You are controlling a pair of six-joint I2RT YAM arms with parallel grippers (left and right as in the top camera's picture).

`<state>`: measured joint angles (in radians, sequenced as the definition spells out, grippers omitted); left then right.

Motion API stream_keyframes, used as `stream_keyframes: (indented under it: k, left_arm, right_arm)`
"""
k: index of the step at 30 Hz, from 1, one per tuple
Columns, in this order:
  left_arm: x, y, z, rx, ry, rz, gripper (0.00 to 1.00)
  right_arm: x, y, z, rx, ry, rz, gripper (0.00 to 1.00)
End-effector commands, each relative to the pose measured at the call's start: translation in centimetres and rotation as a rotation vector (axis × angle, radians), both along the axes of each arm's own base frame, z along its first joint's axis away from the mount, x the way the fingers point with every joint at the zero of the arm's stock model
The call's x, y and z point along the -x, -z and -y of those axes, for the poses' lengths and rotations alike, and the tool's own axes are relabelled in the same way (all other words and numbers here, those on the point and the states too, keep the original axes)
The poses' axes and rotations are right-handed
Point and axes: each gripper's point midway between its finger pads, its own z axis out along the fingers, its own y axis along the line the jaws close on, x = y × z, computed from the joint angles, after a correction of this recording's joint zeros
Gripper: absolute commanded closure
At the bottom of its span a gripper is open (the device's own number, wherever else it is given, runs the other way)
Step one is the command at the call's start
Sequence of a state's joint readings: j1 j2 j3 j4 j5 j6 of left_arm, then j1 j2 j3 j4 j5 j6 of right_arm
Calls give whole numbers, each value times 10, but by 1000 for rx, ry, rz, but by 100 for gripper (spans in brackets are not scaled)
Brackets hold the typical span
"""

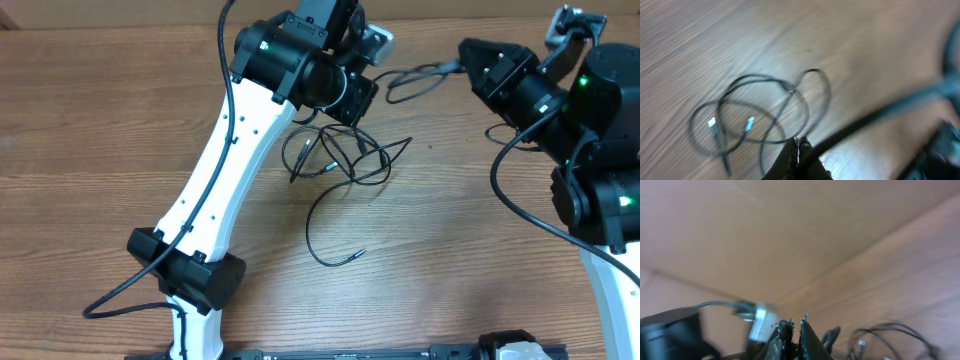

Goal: Untangle cables

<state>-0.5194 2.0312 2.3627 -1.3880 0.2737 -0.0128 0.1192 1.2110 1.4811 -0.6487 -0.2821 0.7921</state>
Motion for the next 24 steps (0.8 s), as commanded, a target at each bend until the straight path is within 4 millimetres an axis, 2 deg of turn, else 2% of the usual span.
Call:
stream_keyframes:
  k: [1, 4, 6, 8, 11, 14, 18, 21, 24]
  left_arm:
    - [-30, 2, -49, -131, -367, 39, 96]
    - [-33, 3, -59, -135, -429, 27, 96]
    - [-35, 3, -64, -126, -465, 14, 96]
    - [-37, 3, -69, -116, -493, 5, 96]
    - [-39, 4, -74, -109, -525, -6, 96]
    - [-39, 5, -79, -105, -559, -23, 96]
    - [-39, 7, -92, -127, -634, -35, 96]
    - [-38, 10, -106, -164, -703, -40, 96]
    - [-37, 11, -121, -222, -748, -25, 96]
  right_arm:
    - [-6, 2, 42, 145, 212, 9, 89]
    - [-4, 15, 65, 246, 316, -33, 89]
    - [-1, 21, 75, 275, 366, -60, 81]
    - [0, 24, 76, 282, 364, -72, 66]
    - [1, 26, 75, 284, 357, -82, 28]
    - [2, 26, 75, 324, 341, -74, 11]
    - [2, 26, 89, 391, 401, -73, 0]
    - [5, 26, 104, 429, 481, -83, 0]
    - [5, 25, 106, 432, 488, -82, 0]
